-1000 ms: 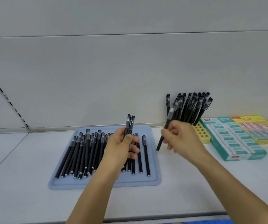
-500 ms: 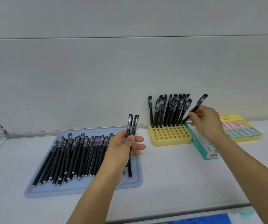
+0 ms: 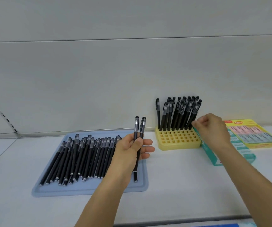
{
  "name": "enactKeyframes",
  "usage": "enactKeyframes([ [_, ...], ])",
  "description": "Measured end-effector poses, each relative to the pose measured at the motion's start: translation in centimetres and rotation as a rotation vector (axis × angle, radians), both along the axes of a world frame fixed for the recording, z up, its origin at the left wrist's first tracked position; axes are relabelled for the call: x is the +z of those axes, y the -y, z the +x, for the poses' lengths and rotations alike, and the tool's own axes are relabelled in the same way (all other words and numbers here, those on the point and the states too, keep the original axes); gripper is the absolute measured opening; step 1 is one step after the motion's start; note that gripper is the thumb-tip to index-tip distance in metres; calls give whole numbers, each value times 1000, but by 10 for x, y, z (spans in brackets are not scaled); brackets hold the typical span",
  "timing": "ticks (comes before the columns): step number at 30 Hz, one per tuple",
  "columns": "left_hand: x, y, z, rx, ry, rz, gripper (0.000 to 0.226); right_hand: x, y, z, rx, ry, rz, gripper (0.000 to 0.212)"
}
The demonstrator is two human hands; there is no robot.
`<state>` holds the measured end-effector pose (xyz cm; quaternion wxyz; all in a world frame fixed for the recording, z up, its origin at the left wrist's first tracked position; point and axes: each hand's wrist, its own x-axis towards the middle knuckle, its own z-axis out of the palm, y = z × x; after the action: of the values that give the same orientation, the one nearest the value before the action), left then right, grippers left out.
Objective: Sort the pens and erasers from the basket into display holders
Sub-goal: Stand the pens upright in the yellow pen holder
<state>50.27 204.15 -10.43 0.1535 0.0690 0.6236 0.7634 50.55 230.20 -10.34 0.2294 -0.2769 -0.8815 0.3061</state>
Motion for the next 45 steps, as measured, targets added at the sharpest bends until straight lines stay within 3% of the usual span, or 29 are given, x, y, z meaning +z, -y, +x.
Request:
enactKeyframes([
  [2, 0, -2, -1, -13, 3, 4, 19, 3, 34, 12, 192, -118, -168, 18],
  [5, -1, -7, 1, -82, -26, -29, 21, 18, 87, 23, 622, -107, -409, 14],
  [7, 1, -10, 3, -137, -68, -59, 23, 24, 101, 23, 741, -135, -451, 9],
  [9, 2, -8, 3, -126, -99, -84, 22, 30, 99, 19, 691, -201, -468, 10],
  [12, 1, 2, -2, -8, -98, -111, 21, 39, 82, 8, 430, -330, -490, 11],
  [15, -1, 12, -3, 38, -80, -114, 21, 41, 62, -6, 288, -352, -312, 11],
  [20, -1, 17, -1, 28, -74, -97, 21, 24, 57, -22, 287, -247, -138, 11],
  [29, 0, 19, -4, -4, -59, -89, 22, 15, 65, -35, 361, -117, -25, 16],
  [33, 2, 16, -5, -22, -59, -101, 22, 20, 69, -29, 227, -37, 90, 22],
  [35, 4, 14, -6, -31, -75, -117, 22, 18, 76, -15, 188, -118, 47, 26],
  [38, 6, 4, -5, -103, -134, -184, 24, 23, 96, 6, 534, -199, -200, 8],
  [40, 8, -7, -3, -190, -214, -269, 27, 26, 104, 13, 715, -156, -222, 14],
  [43, 7, -19, -3, -232, -321, -440, 26, 32, 93, 11, 591, -256, -246, 21],
  [45, 1, -23, -8, -251, -474, -722, 37, 36, 75, 7, 409, -353, -244, 14],
])
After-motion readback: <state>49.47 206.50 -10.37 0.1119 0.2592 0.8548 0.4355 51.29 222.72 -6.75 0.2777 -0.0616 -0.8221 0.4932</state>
